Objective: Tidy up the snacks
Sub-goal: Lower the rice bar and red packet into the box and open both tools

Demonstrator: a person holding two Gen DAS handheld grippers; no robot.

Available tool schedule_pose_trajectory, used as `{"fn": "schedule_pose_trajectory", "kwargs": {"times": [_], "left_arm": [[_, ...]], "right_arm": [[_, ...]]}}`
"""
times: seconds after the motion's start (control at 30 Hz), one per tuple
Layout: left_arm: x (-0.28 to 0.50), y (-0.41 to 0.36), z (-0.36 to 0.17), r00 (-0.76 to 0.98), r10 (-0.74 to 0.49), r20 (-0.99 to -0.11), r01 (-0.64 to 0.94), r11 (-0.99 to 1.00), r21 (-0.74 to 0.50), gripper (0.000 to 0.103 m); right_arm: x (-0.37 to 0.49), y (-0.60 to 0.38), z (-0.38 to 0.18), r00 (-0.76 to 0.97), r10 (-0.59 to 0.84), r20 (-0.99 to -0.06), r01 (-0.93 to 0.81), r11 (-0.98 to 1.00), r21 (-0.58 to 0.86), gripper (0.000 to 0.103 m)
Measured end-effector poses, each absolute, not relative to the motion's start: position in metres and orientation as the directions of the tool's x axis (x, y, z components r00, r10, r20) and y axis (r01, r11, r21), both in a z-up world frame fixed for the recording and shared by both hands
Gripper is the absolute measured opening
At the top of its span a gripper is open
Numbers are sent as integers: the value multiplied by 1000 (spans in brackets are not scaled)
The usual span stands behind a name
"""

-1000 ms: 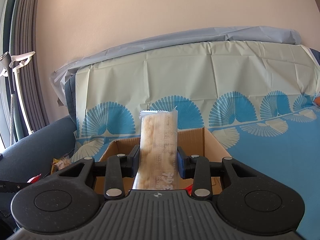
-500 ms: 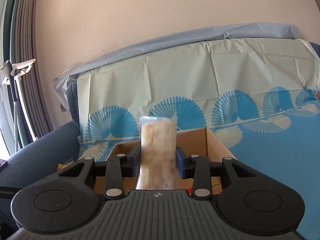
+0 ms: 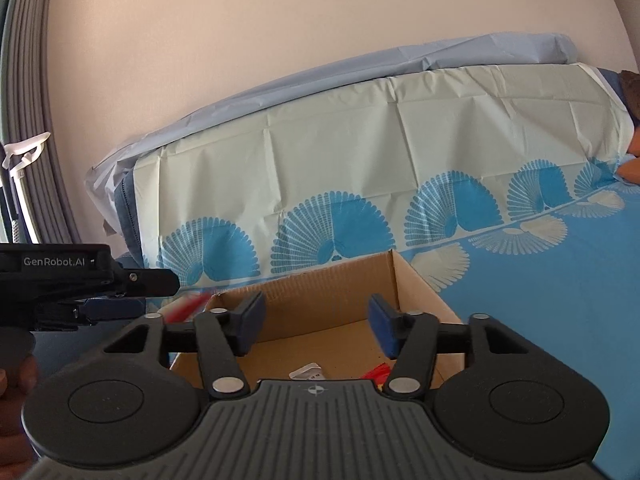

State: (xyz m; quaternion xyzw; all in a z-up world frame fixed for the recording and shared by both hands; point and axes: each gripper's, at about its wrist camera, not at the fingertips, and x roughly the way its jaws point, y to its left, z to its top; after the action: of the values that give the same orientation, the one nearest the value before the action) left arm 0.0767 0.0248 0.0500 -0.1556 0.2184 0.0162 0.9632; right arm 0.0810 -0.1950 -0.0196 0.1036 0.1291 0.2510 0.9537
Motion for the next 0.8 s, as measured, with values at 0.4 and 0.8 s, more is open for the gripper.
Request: {"fn": "schedule_pose_trajectory", "kwargs": {"times": [0.4,0.8], "left_arm": [[-21,83,-9,887,111,-447,-198,968,-152,21],[26,152,-33,795,416,-443,-432,899,68,19]], "right_arm": [[78,-189,-20,848,488,-208,-440,866,239,67],[77,-177,-19,822,515,-243,-473,855,213,37]]}}
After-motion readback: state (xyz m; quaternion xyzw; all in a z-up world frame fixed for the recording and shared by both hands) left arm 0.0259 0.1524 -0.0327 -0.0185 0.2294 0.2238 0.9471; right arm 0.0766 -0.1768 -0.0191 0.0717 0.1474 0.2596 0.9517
